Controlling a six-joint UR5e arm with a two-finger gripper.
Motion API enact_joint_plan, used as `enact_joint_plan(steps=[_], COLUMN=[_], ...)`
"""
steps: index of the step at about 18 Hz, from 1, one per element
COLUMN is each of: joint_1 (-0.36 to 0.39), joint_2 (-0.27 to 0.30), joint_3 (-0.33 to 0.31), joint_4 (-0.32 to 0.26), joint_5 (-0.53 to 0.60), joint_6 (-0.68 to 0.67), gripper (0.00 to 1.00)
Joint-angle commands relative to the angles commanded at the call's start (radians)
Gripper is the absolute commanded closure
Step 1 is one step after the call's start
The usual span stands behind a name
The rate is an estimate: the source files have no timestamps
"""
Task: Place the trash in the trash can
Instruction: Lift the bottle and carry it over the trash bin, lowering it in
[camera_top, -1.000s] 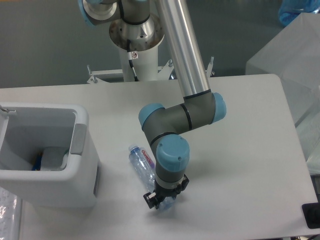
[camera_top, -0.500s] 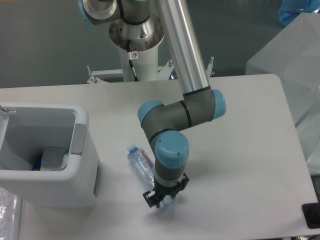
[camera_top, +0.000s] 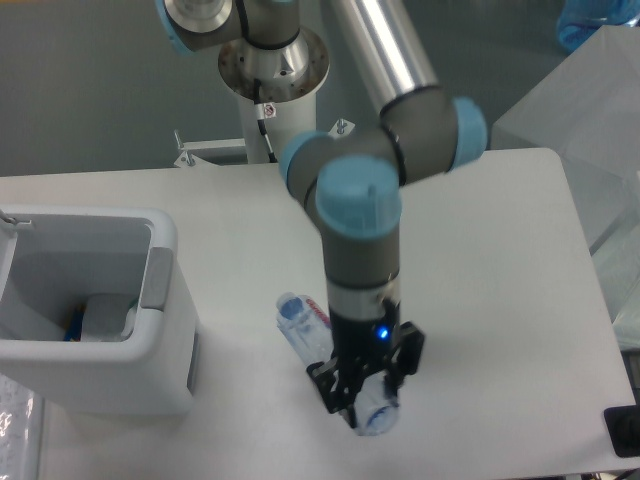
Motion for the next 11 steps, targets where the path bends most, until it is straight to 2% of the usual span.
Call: enact_joint_plan(steps=[4,7,11], joint_1=[-0.003,-0.023,-0.107], joint_2=[0.049,0.109,0.152], joint_3=[0.055,0.046,0.032], joint_4=[0.016,0.016,0.016], joint_5=[-0.002,-0.011,-0.009], joint_6=[0.000,0.000,0.000], gripper=[0.39,0.39,0.39])
